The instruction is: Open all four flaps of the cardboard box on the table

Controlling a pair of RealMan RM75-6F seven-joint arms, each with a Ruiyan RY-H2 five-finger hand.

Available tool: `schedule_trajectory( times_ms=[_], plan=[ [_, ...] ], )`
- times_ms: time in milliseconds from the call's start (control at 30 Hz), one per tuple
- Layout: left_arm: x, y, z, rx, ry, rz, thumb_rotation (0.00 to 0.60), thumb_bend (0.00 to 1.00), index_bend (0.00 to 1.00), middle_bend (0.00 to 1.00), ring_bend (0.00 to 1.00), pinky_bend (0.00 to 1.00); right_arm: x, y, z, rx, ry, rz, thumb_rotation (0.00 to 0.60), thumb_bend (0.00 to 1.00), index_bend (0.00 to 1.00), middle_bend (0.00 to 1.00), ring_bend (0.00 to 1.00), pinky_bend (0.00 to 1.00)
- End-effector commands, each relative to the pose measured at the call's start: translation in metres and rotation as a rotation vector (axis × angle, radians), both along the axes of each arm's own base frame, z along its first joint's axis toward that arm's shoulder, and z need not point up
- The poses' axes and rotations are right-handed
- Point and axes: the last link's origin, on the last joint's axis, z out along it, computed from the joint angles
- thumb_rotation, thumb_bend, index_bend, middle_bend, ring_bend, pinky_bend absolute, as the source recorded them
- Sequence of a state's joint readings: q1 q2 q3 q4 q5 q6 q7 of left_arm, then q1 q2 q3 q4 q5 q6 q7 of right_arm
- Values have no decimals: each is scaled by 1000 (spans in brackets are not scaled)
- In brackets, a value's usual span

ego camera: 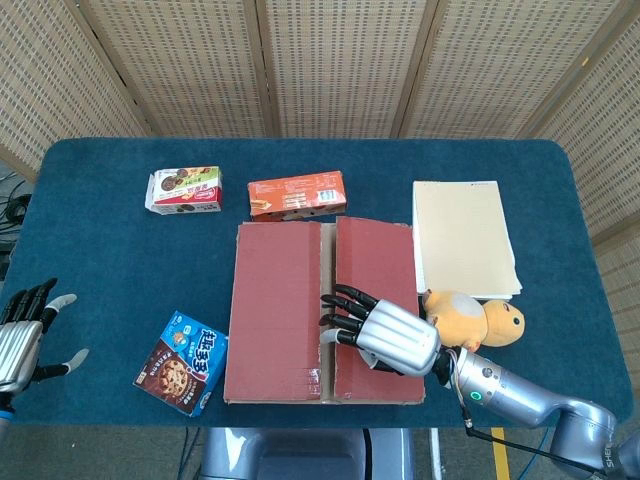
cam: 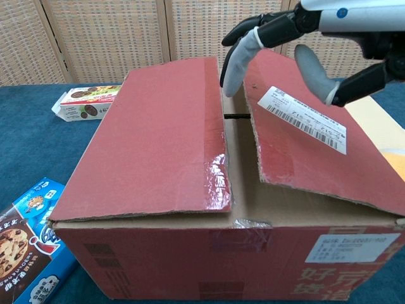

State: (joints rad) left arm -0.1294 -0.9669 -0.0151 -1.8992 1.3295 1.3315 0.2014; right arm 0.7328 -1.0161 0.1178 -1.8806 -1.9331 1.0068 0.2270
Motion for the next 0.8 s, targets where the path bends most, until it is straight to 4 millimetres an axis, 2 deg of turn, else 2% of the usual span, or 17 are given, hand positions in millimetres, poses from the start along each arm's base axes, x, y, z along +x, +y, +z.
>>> schedule_trajectory(
  times_ms=[33, 567, 800],
  plan=[
    [0, 0, 0, 1, -1, 0, 470, 248, 170, 0, 0, 0, 0, -1, -4, -2, 15, 10, 600, 1000, 289, 246, 0, 0],
    [-1, 1, -2, -13, -10, 4, 471, 248, 170, 0, 0, 0, 1, -8, -14, -12, 64, 19, 600, 1000, 289, 246, 0, 0],
    [-1, 2, -2, -13, -10, 2, 469, 248, 171, 0, 0, 0, -2, -10, -13, -24, 76, 16, 600, 1000, 308, 296, 0, 0]
  ],
)
